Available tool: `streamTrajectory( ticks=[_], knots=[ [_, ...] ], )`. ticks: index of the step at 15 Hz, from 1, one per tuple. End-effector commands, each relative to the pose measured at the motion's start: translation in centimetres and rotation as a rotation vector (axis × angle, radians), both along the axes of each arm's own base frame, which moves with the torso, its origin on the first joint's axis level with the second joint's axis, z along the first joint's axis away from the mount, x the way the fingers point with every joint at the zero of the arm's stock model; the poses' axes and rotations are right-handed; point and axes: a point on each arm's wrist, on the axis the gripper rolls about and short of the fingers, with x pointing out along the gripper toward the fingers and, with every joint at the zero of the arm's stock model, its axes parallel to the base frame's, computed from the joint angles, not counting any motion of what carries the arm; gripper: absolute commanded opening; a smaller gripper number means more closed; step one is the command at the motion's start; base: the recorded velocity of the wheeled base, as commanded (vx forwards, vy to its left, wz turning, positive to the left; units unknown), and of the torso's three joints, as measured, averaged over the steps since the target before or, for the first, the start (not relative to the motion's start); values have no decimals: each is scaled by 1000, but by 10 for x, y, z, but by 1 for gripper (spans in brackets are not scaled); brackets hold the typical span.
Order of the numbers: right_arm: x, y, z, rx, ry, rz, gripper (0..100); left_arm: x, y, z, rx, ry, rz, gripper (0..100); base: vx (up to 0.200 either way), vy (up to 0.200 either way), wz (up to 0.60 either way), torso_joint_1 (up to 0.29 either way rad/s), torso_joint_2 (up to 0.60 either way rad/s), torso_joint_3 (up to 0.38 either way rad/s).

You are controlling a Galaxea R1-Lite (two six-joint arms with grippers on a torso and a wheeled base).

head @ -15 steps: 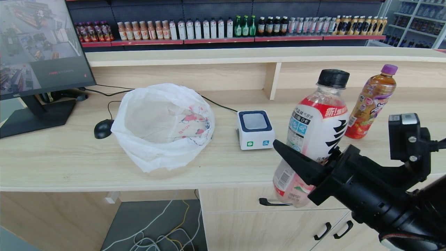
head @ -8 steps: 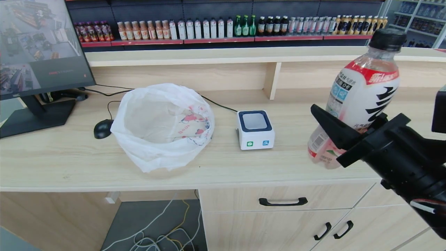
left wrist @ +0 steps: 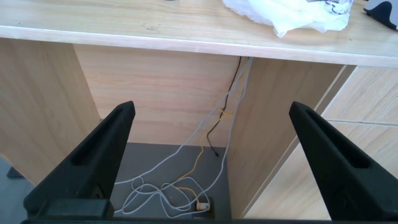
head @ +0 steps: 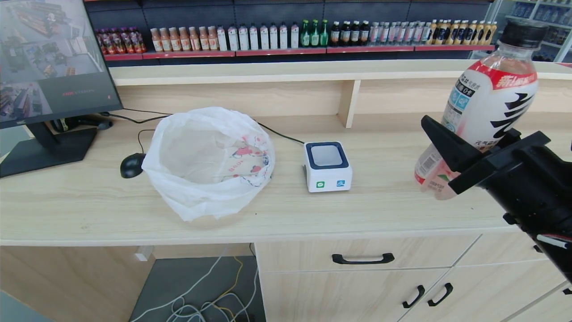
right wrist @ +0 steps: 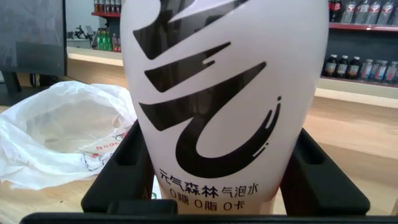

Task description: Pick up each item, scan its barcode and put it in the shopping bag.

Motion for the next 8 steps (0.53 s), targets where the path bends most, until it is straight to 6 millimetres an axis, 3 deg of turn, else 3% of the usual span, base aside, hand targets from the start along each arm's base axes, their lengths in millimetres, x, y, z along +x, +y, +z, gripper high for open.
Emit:
streamTrajectory(
  ticks=[1,8],
  knots=[
    [7,3,-2,-4,9,-2,0,0,0,0,-1,0,1,100,0,0,0,0,0,0],
    [17,9,-8,-14,34,3,0,0,0,0,-2,0,1,100,0,0,0,0,0,0]
  ],
)
